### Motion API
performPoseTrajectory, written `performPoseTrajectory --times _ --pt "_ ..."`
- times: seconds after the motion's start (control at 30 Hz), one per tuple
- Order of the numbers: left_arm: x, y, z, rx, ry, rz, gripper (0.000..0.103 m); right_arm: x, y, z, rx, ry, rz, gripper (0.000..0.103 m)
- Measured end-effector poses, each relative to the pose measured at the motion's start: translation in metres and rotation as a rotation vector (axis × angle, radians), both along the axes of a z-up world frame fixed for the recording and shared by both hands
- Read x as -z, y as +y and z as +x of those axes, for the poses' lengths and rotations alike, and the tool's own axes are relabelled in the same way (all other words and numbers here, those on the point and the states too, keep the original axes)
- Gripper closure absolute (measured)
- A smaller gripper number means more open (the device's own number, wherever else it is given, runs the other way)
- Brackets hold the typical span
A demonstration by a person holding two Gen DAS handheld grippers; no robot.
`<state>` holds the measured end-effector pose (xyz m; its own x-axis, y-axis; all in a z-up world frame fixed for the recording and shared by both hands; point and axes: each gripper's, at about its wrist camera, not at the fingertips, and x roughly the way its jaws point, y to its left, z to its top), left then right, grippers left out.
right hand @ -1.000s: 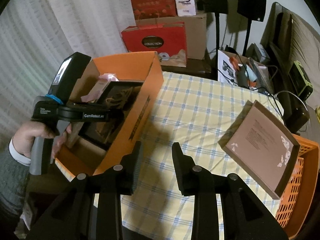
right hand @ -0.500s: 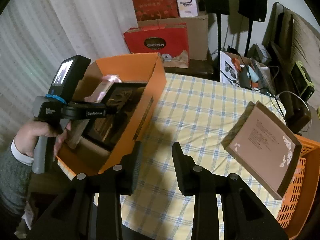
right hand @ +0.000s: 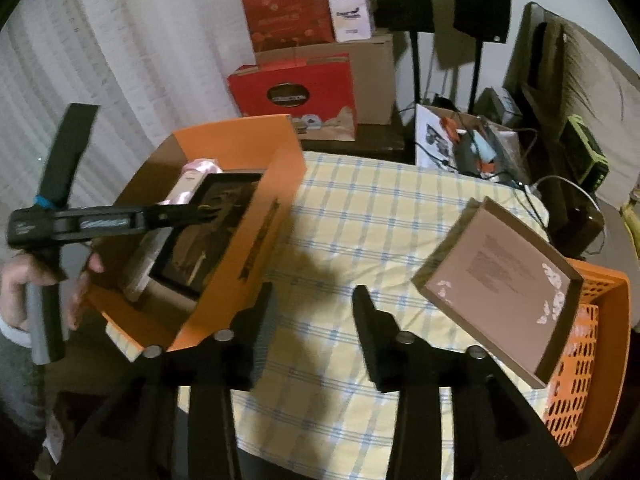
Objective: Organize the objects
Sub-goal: 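Move both grippers to the brown lid and grasp its rim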
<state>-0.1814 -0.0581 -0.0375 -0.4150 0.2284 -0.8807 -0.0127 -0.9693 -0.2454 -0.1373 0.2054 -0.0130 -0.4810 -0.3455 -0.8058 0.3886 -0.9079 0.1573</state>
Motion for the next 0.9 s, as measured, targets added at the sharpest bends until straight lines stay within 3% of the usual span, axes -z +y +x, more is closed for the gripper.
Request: performPoseTrajectory --times 0.1,0.33,0.63,0.9 --pt "-0.009 0.012 0.007 0.023 0.027 -0.010 0.018 0.000 0.014 0.000 0.031 0.002 0.000 0.049" --pt "-0.032 0.052 0.023 0.108 0.083 -0.029 0.008 -0.001 0.054 -0.001 0.120 0.000 0.006 0.043" --pt "-0.042 0.111 0.029 0.205 0.112 -0.011 0.006 0.006 0.119 0.003 0.257 -0.005 0.029 0.041" --pt "-0.031 0.171 0.022 0.263 0.108 -0.016 0.006 0.023 0.178 0.003 0.382 -0.016 0.056 0.041"
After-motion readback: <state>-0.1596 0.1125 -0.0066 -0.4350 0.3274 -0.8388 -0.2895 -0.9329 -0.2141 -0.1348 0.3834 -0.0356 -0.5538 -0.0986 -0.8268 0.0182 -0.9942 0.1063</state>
